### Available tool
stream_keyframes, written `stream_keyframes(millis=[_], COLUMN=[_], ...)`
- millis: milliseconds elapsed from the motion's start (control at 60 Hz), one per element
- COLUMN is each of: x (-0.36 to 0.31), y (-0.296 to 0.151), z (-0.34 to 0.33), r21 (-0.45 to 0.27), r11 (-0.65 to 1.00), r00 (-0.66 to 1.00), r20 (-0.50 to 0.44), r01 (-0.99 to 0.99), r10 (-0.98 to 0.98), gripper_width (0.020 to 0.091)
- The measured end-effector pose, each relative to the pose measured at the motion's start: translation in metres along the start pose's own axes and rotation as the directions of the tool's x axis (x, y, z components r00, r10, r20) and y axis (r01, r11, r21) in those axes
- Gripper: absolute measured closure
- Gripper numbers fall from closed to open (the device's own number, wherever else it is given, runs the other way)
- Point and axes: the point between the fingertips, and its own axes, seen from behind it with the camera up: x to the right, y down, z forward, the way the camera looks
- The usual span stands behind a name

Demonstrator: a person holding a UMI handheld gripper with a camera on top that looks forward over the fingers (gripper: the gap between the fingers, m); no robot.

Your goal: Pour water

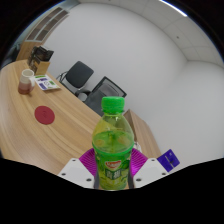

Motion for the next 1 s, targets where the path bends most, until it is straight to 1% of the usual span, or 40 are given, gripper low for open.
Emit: stream_keyframes(millis=[83, 183, 233, 333, 417, 500, 583, 750, 867, 1000], x=[-0.021, -0.053, -0.073, -0.11, -0.139, -0.164, -0.184, -0.21, -0.216, -0.219], y=[-0.05, -0.113, -0.136, -0.183, -0.212, -0.228, -0.242, -0.253, -0.251, -0.251], z=[0.011, 0.028, 0.035, 0.048, 0.049, 0.055, 0.059, 0.061, 0.063, 0.063], r21=[0.007, 0.04, 0.045, 0.084, 0.113, 0.105, 0.108, 0.067, 0.046, 0.044], r11=[0.979, 0.916, 0.865, 0.749, 0.65, 0.537, 0.423, 0.225, 0.187, 0.184], r00=[0.979, 0.916, 0.866, 0.753, 0.66, 0.547, 0.435, 0.234, 0.193, 0.19], r20=[-0.014, -0.037, -0.046, -0.075, -0.109, -0.122, -0.155, -0.22, -0.206, -0.198], r01=[0.204, 0.4, 0.499, 0.658, 0.751, 0.837, 0.9, 0.972, 0.981, 0.982], r10=[-0.204, -0.399, -0.497, -0.653, -0.744, -0.828, -0.887, -0.947, -0.959, -0.962], gripper_width=[0.0715, 0.0715, 0.0715, 0.0717, 0.0716, 0.0718, 0.0717, 0.0717, 0.0717, 0.0717])
